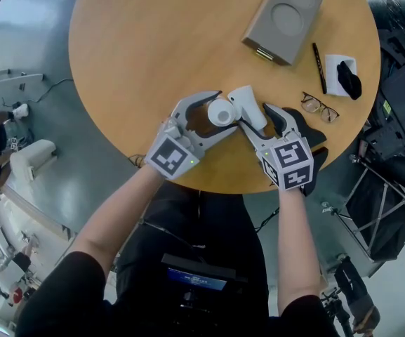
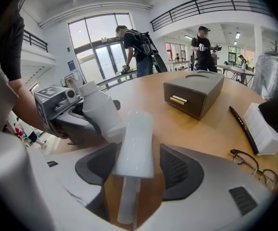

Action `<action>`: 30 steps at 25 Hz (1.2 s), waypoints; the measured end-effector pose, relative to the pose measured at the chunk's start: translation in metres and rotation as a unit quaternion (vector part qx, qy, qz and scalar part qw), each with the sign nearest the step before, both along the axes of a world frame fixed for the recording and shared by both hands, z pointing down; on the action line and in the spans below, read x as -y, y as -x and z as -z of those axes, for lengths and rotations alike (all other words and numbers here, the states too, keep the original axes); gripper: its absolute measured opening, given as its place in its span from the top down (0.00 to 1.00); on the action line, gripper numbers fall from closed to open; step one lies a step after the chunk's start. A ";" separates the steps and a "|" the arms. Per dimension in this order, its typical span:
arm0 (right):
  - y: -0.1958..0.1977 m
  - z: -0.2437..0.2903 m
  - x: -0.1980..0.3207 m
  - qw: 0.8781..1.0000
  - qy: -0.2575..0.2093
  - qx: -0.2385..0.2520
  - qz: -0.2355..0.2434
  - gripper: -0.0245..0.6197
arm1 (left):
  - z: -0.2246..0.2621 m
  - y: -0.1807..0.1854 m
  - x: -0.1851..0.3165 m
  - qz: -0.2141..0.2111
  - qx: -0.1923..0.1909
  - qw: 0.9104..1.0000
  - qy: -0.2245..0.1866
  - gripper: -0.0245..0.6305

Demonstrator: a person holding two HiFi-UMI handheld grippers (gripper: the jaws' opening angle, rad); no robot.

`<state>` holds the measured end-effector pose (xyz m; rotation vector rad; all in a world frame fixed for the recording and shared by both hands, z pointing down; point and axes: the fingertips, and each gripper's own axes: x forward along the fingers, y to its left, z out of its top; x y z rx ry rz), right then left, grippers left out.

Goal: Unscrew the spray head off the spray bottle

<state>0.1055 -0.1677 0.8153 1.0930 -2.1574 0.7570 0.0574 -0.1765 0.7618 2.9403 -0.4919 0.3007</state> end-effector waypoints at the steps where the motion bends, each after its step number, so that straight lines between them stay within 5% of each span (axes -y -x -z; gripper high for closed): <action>1: 0.000 0.001 0.000 1.000 0.000 0.001 -0.001 0.48 | 0.002 0.001 -0.001 -0.003 0.000 1.000 0.001 0.44; 11: 0.010 0.046 -0.015 1.000 -0.014 -0.001 -0.001 0.47 | 0.038 0.029 -0.016 -0.009 0.021 1.000 -0.004 0.40; 18: 0.025 0.128 -0.036 0.997 -0.063 0.030 0.018 0.47 | 0.111 0.056 -0.029 0.010 0.031 0.999 -0.019 0.40; 24: 0.052 0.239 -0.050 0.975 -0.181 0.119 0.043 0.47 | 0.190 0.062 -0.045 -0.010 -0.003 1.000 -0.001 0.40; 30: 0.068 0.340 -0.078 0.954 -0.227 0.186 0.053 0.49 | 0.281 0.072 -0.078 -0.006 -0.038 0.998 0.052 0.43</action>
